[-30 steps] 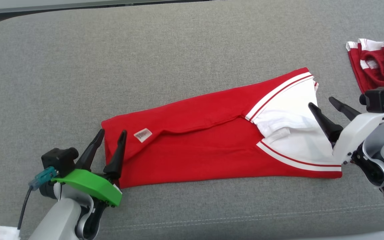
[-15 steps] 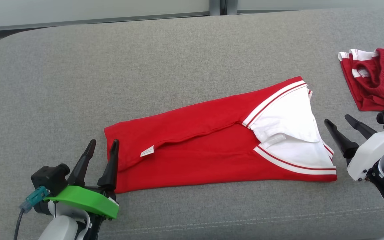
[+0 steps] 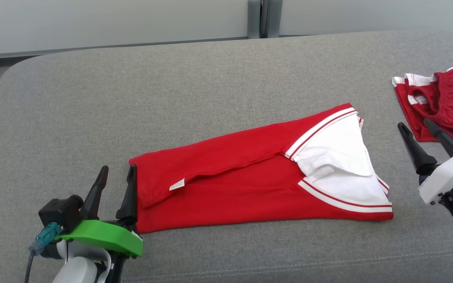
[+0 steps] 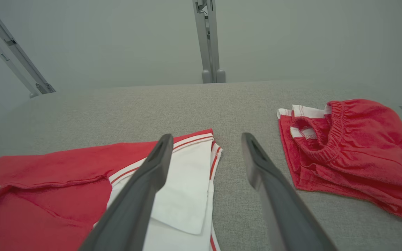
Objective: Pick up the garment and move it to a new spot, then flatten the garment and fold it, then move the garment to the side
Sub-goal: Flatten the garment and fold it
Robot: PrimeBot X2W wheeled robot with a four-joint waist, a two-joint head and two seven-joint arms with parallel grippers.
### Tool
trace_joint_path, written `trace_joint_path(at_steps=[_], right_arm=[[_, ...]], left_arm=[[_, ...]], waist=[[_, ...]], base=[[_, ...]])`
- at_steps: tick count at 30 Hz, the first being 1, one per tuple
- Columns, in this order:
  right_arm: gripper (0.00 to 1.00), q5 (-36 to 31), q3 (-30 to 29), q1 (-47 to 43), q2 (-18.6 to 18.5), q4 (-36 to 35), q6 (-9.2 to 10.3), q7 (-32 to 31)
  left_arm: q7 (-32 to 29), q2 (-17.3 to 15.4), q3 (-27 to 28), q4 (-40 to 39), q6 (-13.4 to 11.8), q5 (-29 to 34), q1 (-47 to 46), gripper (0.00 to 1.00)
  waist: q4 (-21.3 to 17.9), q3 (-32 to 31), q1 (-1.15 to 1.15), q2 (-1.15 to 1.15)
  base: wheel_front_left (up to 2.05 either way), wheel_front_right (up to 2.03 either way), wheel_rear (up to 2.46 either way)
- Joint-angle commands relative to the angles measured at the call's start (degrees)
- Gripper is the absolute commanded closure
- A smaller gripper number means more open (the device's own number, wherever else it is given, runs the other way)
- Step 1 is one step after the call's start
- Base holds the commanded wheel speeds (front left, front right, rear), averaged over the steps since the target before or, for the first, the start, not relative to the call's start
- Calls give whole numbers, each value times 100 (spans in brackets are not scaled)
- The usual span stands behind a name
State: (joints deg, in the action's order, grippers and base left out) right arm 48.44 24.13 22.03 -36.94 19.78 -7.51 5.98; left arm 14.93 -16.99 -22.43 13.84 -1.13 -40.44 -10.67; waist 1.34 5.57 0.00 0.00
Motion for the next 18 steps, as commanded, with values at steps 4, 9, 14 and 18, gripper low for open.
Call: trace_joint_path(at_steps=[4,9,14,18], right_arm=[[0,-429,-520,-283,252,-177,4,107],[0,-825,-962,-530,575,-378,4,87],[0,-1334,-1523,-878,1064,-413,4,-72],[0,-1487,-1825,-1004,1339,-245,4,-139]], left_arm=[[-69,61,-13,-115,-257,64,177,0],[-135,90,-34,-185,-422,81,249,0],[-212,142,-69,-332,-570,41,349,0],[-237,156,-83,-426,-601,22,378,0]], waist=[[46,-221,0,0],[83,-360,0,0],[224,-439,0,0],[388,-396,0,0]], base=[[0,0,0],[0,0,0],[0,0,0],[0,0,0]])
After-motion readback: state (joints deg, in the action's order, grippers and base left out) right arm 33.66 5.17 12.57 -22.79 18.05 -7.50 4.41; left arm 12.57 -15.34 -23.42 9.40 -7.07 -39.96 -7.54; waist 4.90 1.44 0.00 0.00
